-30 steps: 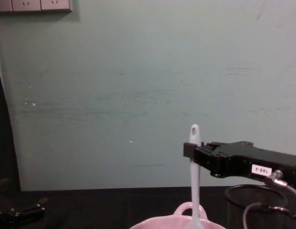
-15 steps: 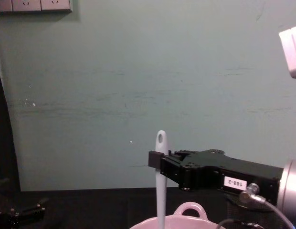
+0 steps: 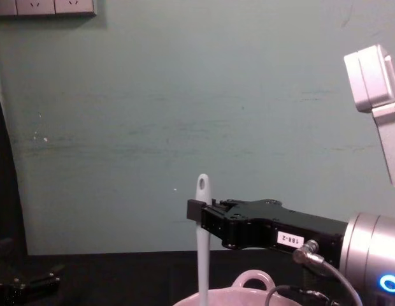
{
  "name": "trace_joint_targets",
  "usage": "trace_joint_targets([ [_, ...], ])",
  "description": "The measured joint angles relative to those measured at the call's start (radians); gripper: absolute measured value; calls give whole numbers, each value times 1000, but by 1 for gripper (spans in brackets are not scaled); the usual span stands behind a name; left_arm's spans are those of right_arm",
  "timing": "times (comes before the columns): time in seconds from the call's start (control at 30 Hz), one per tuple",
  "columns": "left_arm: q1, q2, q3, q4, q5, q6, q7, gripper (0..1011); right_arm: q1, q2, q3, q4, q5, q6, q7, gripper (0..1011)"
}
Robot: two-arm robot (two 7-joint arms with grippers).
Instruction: Use the one hand to pick up the spoon and stir the clear water in the bowl.
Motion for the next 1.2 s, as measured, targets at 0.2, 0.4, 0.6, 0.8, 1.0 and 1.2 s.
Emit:
trace_joint_targets([
  [0.2, 0, 0, 0, 0, 0, 0, 0, 1005, 20, -4, 17, 35, -24, -6, -36, 114],
  [0.4, 0, 0, 0, 0, 0, 0, 0, 1005, 17, 13, 49, 35, -43, -5, -63, 114],
  [0.6, 0, 0, 0, 0, 0, 0, 0, 1005, 3, 32, 75, 19, -47, -1, -68, 114],
  [0.8, 0, 0, 0, 0, 0, 0, 0, 1005, -19, 54, 88, -15, -51, 10, -66, 114],
  [1.0, 0, 0, 0, 0, 0, 0, 0, 1005, -42, 68, 81, -55, -55, 21, -50, 114],
  [1.2, 0, 0, 0, 0, 0, 0, 0, 1005, -64, 72, 54, -103, -64, 28, -37, 114],
])
